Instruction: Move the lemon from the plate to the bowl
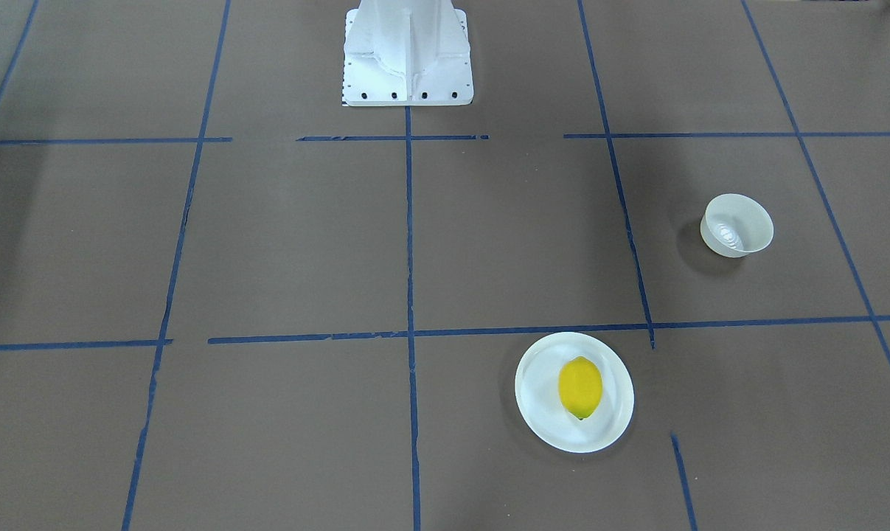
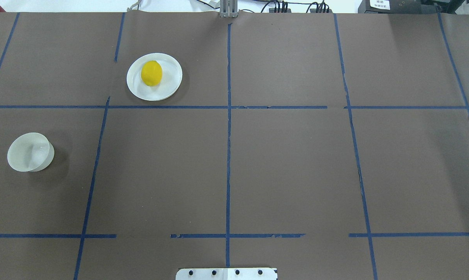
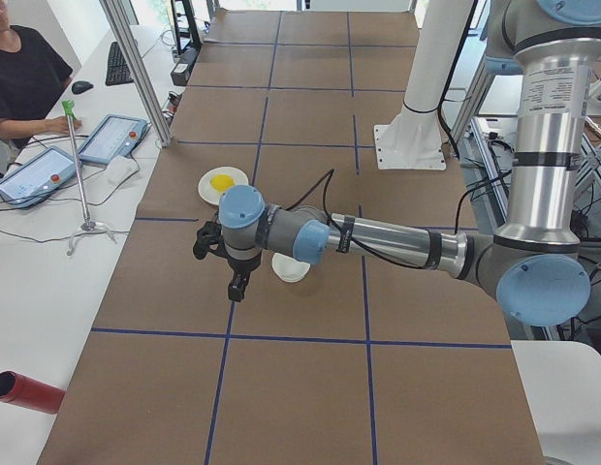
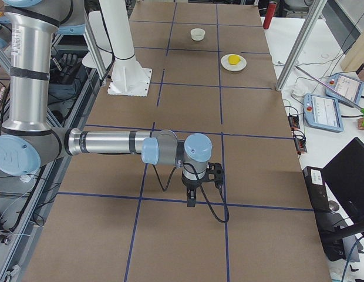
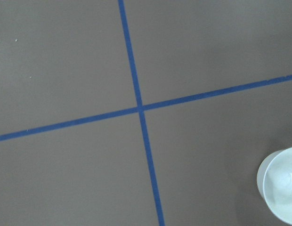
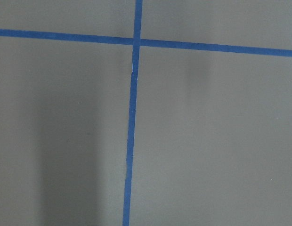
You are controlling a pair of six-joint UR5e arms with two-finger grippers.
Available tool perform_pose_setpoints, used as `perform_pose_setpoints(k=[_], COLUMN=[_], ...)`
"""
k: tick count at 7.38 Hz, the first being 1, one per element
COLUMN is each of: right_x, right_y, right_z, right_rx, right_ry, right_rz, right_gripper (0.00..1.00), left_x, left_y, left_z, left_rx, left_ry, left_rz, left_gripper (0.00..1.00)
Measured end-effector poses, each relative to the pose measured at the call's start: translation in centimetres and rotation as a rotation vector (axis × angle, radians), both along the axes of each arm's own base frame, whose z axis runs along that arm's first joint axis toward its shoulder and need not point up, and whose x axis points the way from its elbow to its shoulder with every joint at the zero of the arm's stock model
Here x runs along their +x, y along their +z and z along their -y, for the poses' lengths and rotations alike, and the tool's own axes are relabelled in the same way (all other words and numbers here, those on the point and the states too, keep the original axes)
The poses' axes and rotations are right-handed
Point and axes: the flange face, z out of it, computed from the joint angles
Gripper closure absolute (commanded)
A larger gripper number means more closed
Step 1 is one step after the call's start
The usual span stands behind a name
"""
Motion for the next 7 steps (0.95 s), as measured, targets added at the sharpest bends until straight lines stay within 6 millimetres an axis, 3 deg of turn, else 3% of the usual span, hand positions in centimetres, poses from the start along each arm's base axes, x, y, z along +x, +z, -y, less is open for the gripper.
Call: perform_pose_setpoints(k=[3, 4, 6, 7], right_x=[0.0, 0.0, 0.0, 0.0], right_y=[0.0, 0.0, 0.0, 0.0], right_z=[0.0, 0.0, 0.0, 0.0], right_rx=[0.0, 0.0, 0.0, 0.0], right_ry=[0.0, 0.0, 0.0, 0.0], right_rz=[0.0, 0.0, 0.0, 0.0], right_gripper=[0.0, 0.0, 0.0, 0.0], left_x=[15.7, 19.5, 25.1, 27.4], left_y=[-8.9, -12.7, -20.5, -22.4], left_z=[8.2, 10.0, 11.5, 12.2], left_rx=[-0.016, -0.016, 0.034, 0.04], left_ry=[0.094, 0.104, 0.119, 0.112], left_rz=[-0.074, -0.097, -0.153, -0.156], left_gripper=[0.01, 0.01, 0.01, 0.01])
